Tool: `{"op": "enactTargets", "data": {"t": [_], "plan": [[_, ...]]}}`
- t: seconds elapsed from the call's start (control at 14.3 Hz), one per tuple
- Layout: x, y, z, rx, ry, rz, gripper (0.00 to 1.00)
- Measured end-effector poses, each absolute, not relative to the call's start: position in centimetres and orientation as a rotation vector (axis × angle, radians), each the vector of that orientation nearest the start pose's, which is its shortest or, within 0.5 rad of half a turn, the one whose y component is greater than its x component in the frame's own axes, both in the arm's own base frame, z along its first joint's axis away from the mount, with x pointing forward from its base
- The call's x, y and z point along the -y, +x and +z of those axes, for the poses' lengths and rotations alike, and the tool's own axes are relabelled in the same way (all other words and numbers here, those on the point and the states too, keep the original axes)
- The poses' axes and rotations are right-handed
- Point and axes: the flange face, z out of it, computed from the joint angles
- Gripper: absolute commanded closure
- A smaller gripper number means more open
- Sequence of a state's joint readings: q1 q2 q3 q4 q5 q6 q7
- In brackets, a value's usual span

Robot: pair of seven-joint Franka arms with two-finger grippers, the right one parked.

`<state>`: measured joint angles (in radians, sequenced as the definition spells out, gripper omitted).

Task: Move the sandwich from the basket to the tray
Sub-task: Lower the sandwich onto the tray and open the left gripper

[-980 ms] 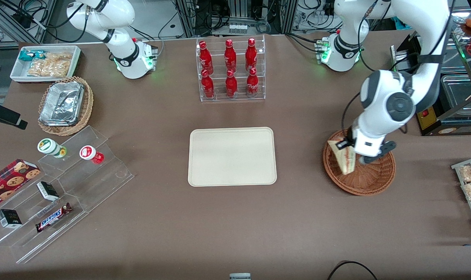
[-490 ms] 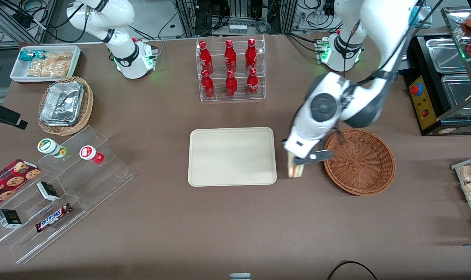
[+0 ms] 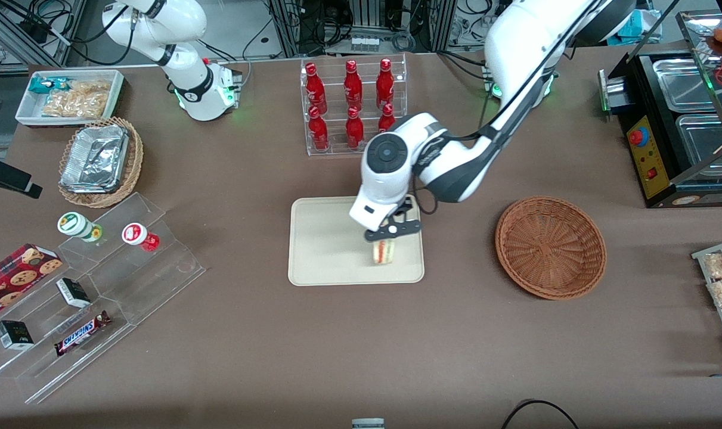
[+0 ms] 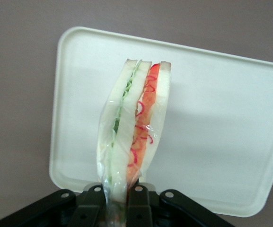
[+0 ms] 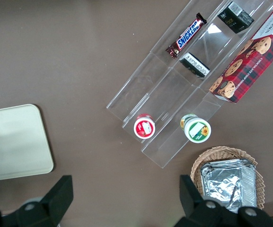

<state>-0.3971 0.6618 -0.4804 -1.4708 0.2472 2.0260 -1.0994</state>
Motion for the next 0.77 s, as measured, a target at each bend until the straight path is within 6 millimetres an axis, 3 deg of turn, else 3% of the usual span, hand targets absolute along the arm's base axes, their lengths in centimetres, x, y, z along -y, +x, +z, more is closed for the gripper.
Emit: {"op": "enactTargets", "data": {"t": [0.35, 0.77], "plan": [[52.8, 49.2, 28.2, 0.293, -3.137, 0.189, 0.96], [53.6, 49.0, 26.1, 0.325, -3.144, 0.213, 0.93]]}}
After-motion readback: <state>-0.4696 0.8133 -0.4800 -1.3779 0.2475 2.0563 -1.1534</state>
